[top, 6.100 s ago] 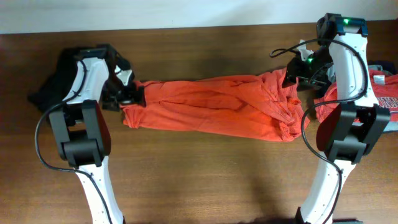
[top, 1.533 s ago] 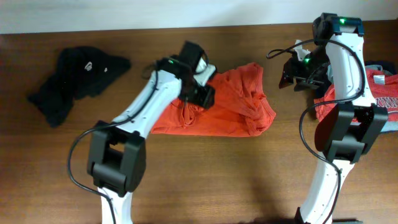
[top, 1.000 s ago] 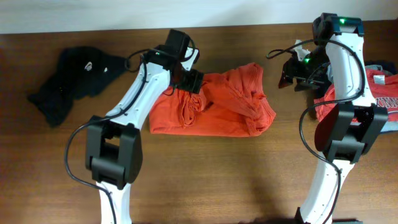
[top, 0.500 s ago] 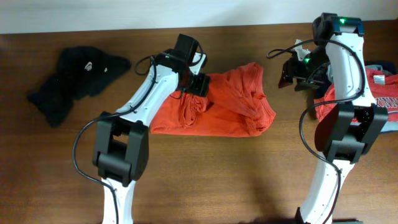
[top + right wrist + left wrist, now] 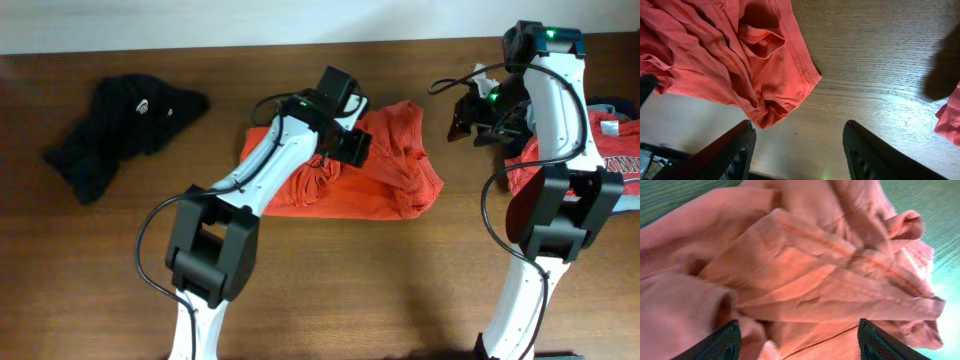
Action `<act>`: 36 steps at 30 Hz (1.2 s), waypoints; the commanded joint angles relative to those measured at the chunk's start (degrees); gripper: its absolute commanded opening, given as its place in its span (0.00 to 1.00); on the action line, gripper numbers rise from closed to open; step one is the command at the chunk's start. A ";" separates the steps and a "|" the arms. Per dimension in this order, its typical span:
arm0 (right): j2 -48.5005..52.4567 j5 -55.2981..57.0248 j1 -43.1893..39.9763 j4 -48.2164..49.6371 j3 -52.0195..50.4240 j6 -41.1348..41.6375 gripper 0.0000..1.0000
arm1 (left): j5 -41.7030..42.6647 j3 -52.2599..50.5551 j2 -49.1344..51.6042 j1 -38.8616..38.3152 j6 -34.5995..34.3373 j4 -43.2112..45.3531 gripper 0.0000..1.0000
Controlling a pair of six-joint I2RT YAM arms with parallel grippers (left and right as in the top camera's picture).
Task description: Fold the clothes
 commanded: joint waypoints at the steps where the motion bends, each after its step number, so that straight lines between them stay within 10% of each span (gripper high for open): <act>1: -0.44 -0.74 0.33 -0.24 0.55 -0.59 0.60 | 1.05 1.22 0.46 0.15 -1.18 0.48 0.75; 19: 4.20 -7.67 1.81 11.21 -8.07 -5.35 0.70 | -5.01 24.87 -0.28 8.57 3.32 -28.39 0.83; 36: 5.05 -11.47 5.81 25.46 -23.67 -6.84 0.77 | -13.77 24.55 -0.26 10.19 3.34 -30.62 0.84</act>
